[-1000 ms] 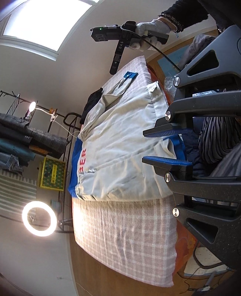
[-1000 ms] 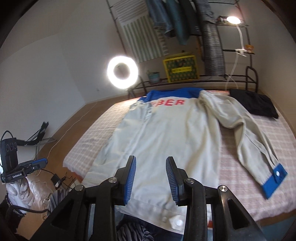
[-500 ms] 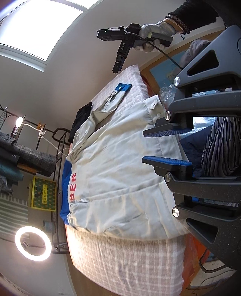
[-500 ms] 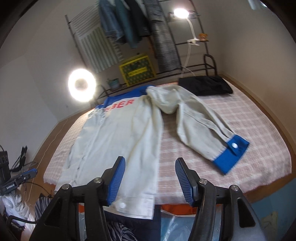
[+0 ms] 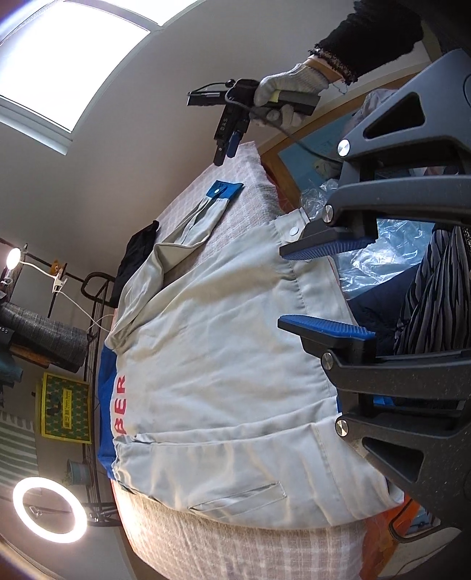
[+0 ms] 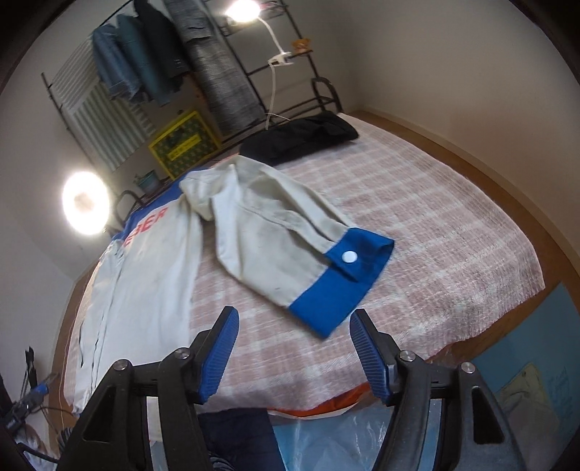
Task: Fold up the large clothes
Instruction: 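Move the right tool to the other blue cuff and grasp it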
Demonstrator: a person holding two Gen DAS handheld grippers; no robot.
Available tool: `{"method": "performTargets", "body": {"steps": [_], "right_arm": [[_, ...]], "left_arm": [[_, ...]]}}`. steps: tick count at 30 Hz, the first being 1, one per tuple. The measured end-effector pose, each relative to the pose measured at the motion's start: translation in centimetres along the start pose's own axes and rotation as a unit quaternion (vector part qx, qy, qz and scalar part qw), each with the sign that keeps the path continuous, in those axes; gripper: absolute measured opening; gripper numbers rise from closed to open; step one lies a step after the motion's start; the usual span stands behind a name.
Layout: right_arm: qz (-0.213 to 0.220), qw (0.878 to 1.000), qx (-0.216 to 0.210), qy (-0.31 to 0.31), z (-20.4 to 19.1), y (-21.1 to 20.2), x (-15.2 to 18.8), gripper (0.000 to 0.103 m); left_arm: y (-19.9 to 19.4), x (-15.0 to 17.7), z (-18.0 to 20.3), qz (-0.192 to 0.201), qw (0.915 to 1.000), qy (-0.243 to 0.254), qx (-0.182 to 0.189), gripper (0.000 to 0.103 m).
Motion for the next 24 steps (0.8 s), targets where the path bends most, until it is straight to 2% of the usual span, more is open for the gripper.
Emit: {"method": "performTargets", "body": {"steps": [8, 19, 24], "right_arm": [[-0.006, 0.997, 0.016, 0.073, 4.6, 4.0, -1.9, 0.067], [-0.016, 0.992, 0.057, 0.110, 8.3, 7.9, -3.7, 0.067], [-0.019, 0.993, 0.060, 0.096, 8.3, 8.9, -4.3, 0.067]], "left_arm": [[1.5, -0.1, 0.3, -0.012, 0.9999, -0.002, 0.003, 0.031], [2.9, -0.9, -0.1, -0.017, 0.9998, -0.008, -0.006, 0.031], [3.5, -1.1, -0.4, -0.020, 0.9997, -0.016, -0.006, 0.031]]}}
Point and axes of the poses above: each gripper's, at about its wrist camera, not at the fingertips, and y roughly the way its jaws point, z to its right, x to its underside, the point moved 7 cm from there along y, roughly the way its jaws point, and after that the axes turned 7 degrees about -y, right-handed, at the moved point
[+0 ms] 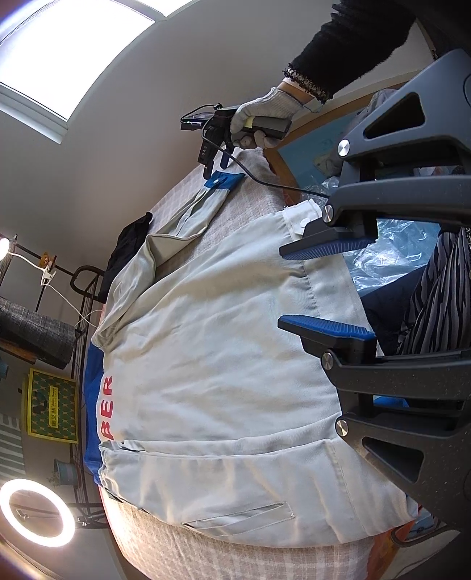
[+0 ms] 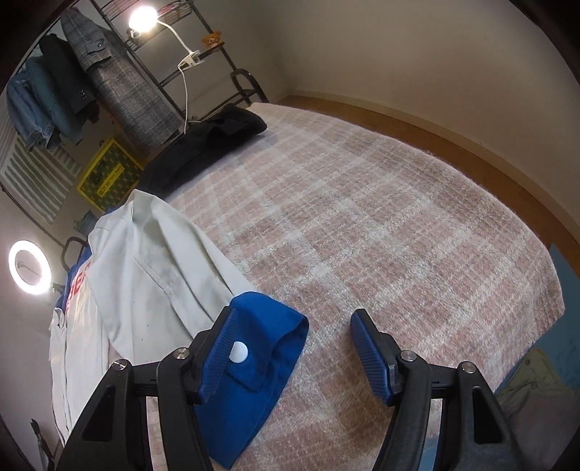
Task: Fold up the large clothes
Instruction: 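Move the right tool to the other blue cuff and grasp it, then lift the cuff with the right tool and fold the sleeve across the jacket back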
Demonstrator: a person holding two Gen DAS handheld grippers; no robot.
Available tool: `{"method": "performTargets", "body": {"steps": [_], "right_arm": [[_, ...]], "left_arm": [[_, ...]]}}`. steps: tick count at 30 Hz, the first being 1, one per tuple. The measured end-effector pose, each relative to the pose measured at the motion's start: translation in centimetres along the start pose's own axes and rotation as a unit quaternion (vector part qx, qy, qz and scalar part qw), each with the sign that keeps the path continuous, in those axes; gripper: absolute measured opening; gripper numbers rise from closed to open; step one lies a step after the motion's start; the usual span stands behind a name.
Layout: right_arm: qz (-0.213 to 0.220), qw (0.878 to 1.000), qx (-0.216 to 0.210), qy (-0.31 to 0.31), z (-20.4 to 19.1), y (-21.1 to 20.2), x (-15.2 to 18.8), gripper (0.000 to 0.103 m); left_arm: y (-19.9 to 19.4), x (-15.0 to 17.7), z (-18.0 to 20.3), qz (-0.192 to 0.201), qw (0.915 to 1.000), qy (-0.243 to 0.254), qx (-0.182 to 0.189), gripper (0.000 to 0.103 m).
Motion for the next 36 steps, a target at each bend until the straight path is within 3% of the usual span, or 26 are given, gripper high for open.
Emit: {"method": "performTargets", "body": {"steps": [9, 18, 20, 23, 30, 36], "right_arm": [[-0.002, 1.000, -0.006, -0.009, -0.4, 0.7, -0.4, 0.065], [-0.014, 0.999, -0.009, -0.042, -1.5, 1.1, -0.3, 0.032], [-0.018, 0.999, -0.009, -0.048, -1.9, 1.1, -0.2, 0.014], [-0.006, 0.998, -0.011, -0.056, -2.4, 0.2, -0.4, 0.004], [0.040, 0.995, -0.045, -0.082, -5.4, -4.1, -1.3, 0.001], [0.084, 0.984, -0.088, -0.134, -10.8, -9.2, -1.6, 0.001]], "left_arm": [[0.4, 0.1, 0.2, -0.006, 1.0000, 0.004, 0.000, 0.031], [0.6, 0.0, 0.4, -0.003, 1.0000, 0.004, -0.002, 0.031], [0.4, -0.1, 0.4, -0.001, 1.0000, 0.004, -0.002, 0.031], [0.1, -0.2, 0.1, 0.003, 1.0000, 0.002, -0.003, 0.031], [-0.5, -0.7, -1.0, 0.010, 0.9999, -0.013, 0.000, 0.031], [-1.0, -0.8, -1.3, 0.016, 0.9997, -0.019, 0.003, 0.031]]}}
Point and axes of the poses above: each gripper's, at about its wrist camera, not at the fingertips, and y roughly the way its jaws point, z to its right, x to its underside, the point moved 7 cm from there along y, roughly the way its jaws point, and after that the axes turned 7 degrees about -y, right-handed, at the moved point
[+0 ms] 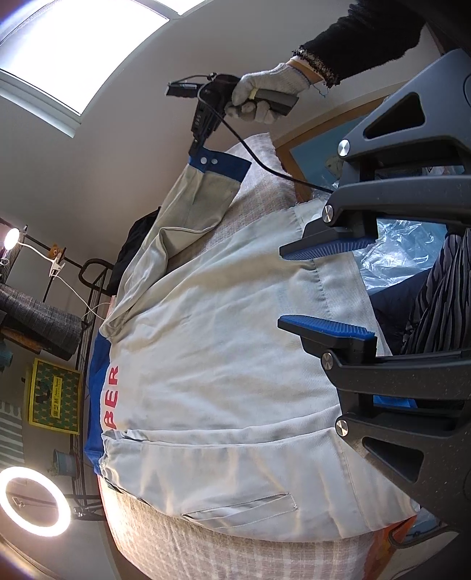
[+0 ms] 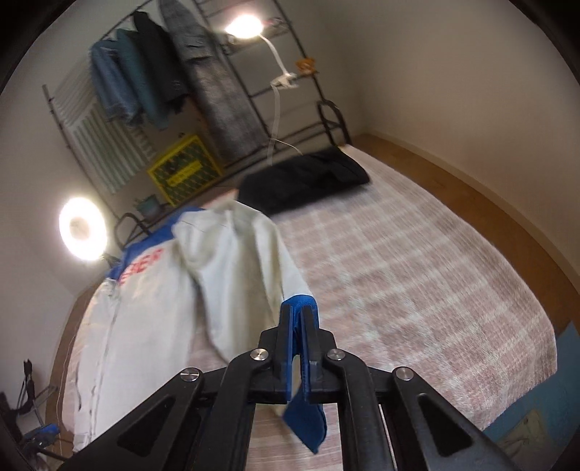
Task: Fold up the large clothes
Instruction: 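Lift the cuff with the right tool and fold the sleeve across the jacket back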
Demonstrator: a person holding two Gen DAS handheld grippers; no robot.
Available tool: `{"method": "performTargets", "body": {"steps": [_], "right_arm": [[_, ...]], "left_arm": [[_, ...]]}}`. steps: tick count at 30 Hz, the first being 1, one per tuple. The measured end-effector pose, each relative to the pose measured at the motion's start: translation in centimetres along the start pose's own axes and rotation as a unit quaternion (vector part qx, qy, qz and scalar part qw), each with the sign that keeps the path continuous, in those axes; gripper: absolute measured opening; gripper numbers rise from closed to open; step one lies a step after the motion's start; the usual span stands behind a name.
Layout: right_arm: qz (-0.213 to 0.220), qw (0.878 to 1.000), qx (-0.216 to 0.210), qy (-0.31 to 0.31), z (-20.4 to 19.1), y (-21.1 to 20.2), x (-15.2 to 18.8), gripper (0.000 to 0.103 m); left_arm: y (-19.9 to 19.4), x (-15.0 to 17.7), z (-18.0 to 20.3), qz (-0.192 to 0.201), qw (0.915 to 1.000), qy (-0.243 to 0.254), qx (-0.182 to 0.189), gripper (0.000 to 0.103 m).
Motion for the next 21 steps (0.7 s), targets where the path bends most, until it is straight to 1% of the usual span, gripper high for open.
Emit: {"method": "performTargets", "body": {"steps": [5, 10, 16, 18, 21], "right_arm": [[0.029, 0.997, -0.038, -0.059, -6.2, -3.0, -1.2, 0.001], [0.038, 0.989, -0.078, -0.117, -12.4, -5.0, -0.8, 0.001], [0.013, 0.975, -0.141, -0.170, -18.9, -6.0, 2.7, 0.001], [-0.003, 0.969, -0.165, -0.185, -20.9, -6.2, 4.5, 0.001], [-0.022, 0.959, -0.182, -0.215, -23.0, -6.1, 7.4, 0.001]], "left_arm": [[-0.4, -0.1, -0.1, 0.005, 1.0000, -0.002, -0.001, 0.031], [-1.1, -0.4, -0.6, 0.014, 0.9999, -0.008, -0.002, 0.031], [-1.7, -0.5, -1.6, 0.021, 0.9994, -0.027, -0.003, 0.031], [-1.8, -0.5, -2.1, 0.023, 0.9991, -0.037, -0.002, 0.031], [-1.6, -0.7, -2.7, 0.022, 0.9985, -0.051, 0.000, 0.031]]}}
Point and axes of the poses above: each gripper's, at about its wrist camera, not at the fingertips, and y roughly the way its jaws point, z to its right, x to its underside, the point moved 7 cm from there along y, roughly the way its jaws point, and after that the axes turned 7 degrees about -y, right-handed, at the moved point
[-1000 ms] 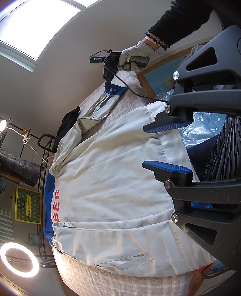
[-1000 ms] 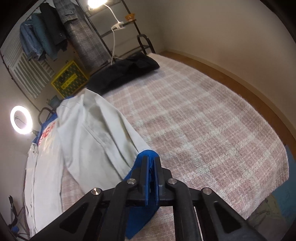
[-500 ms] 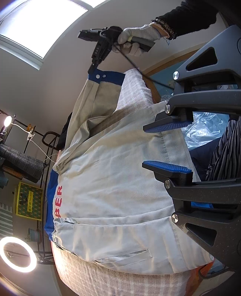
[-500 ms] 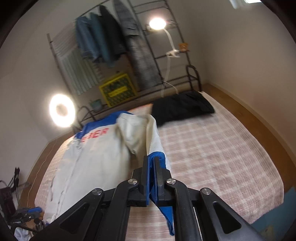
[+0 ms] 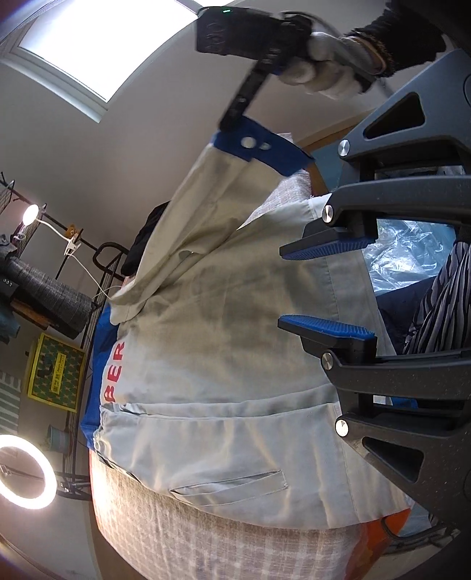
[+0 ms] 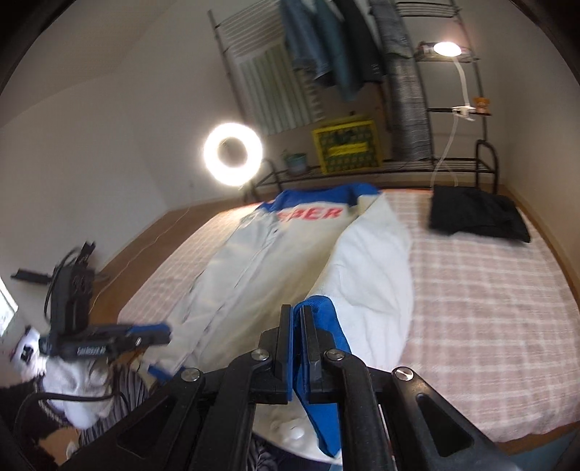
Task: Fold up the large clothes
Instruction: 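Lift the cuff with the right tool and fold the sleeve across the jacket back, then open the right tool off the cuff while the left tool grasps the blue hem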
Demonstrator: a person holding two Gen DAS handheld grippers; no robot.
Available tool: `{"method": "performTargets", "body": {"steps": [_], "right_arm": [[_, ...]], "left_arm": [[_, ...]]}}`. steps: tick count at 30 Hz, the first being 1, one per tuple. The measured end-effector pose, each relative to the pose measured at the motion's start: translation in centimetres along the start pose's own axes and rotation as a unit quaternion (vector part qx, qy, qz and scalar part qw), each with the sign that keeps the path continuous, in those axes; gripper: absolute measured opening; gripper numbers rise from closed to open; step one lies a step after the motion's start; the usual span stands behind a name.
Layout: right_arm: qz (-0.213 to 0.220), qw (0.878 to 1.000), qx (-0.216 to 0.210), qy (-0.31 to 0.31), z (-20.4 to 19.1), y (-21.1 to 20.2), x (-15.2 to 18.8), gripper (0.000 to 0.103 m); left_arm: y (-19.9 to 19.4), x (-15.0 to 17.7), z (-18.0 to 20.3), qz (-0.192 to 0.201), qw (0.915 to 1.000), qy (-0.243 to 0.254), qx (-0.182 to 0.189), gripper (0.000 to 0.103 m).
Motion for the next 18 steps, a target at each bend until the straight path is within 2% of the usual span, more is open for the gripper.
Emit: {"method": "performTargets", "body": {"steps": [8, 14, 18], "right_arm": [[-0.086, 0.995, -0.037, -0.019, -2.3, 5.5, 5.5, 0.001], [-0.103, 0.991, -0.081, -0.036, -5.1, 6.9, 6.7, 0.000], [-0.105, 0.991, -0.082, -0.027, -5.6, 8.6, 6.7, 0.001]], "left_arm": [[0.8, 0.0, -0.8, -0.004, 0.9999, -0.012, -0.001, 0.031], [1.8, 0.1, -1.8, -0.013, 0.9995, -0.030, -0.004, 0.031], [3.0, 0.3, -2.1, -0.023, 0.9990, -0.037, -0.008, 0.031]]}}
Point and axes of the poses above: each gripper's, at about its wrist camera, not at the fingertips, and y roughly the way its jaws point, z to its right, x to its underside, the point moved 7 cm from there along y, roughly the way its jaws point, and after that the axes turned 7 degrees about -y, right-handed, at the moved point
